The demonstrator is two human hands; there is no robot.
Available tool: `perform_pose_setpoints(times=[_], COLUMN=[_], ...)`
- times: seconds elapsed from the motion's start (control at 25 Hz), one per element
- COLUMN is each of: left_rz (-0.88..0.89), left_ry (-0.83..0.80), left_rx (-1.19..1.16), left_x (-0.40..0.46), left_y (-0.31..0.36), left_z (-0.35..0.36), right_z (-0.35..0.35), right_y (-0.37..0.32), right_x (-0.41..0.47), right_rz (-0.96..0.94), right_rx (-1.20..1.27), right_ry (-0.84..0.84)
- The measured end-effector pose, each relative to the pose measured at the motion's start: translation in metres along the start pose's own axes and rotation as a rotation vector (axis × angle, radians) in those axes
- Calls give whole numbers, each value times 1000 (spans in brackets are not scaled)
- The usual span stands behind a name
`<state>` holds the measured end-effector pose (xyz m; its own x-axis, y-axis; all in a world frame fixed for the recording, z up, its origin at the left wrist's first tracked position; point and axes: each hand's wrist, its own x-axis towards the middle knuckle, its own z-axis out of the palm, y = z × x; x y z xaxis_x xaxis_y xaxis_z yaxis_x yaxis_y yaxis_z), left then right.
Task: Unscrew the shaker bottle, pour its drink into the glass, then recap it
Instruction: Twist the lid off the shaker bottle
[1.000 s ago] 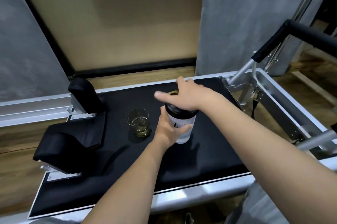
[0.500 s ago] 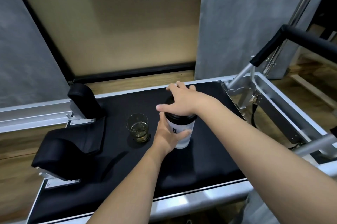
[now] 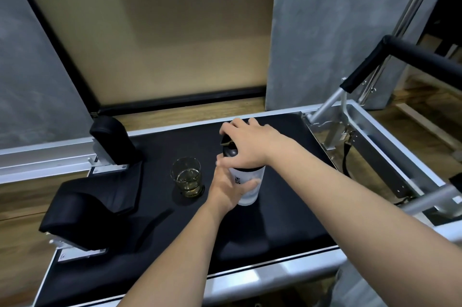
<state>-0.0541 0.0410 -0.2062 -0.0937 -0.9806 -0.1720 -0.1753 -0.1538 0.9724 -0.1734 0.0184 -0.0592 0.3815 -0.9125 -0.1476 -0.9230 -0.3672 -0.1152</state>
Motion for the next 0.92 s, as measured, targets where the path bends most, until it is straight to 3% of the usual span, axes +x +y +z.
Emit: perform_pose_setpoints(times=[0.12, 0.2, 0.24, 0.32, 0.4, 0.48, 0.6, 0.68, 0.84, 0.92], left_rz=[20, 54, 63, 63, 66, 73, 21, 45, 59, 42], left_ry=[4, 75, 84, 54, 15, 24, 34, 49, 81, 64], left_rx=[96, 246, 286, 236, 159, 74, 79, 264, 302, 213], left_x=[-2, -1, 0, 2, 1, 1, -2, -3, -4, -2], left_y=[-1, -5, -8, -13, -9, -2, 8, 2, -6, -7], left_z=[2, 1, 1, -1, 0, 1, 3, 1, -1, 0], right_z=[4, 10, 15, 16, 5, 3, 11, 14, 8, 6], right_y=[-10, -19, -20, -14, -7, -6, -19, -27, -7, 2], right_x=[5, 7, 6, 2, -2, 0, 6, 5, -2, -2], right_rz=[401, 503, 438, 137, -102, -57, 361, 481, -9, -23], right_rx=[28, 45, 2, -77, -9, 50, 1, 69, 152, 163], right_ry=[105, 70, 67, 94, 57, 5, 2, 31, 96, 61])
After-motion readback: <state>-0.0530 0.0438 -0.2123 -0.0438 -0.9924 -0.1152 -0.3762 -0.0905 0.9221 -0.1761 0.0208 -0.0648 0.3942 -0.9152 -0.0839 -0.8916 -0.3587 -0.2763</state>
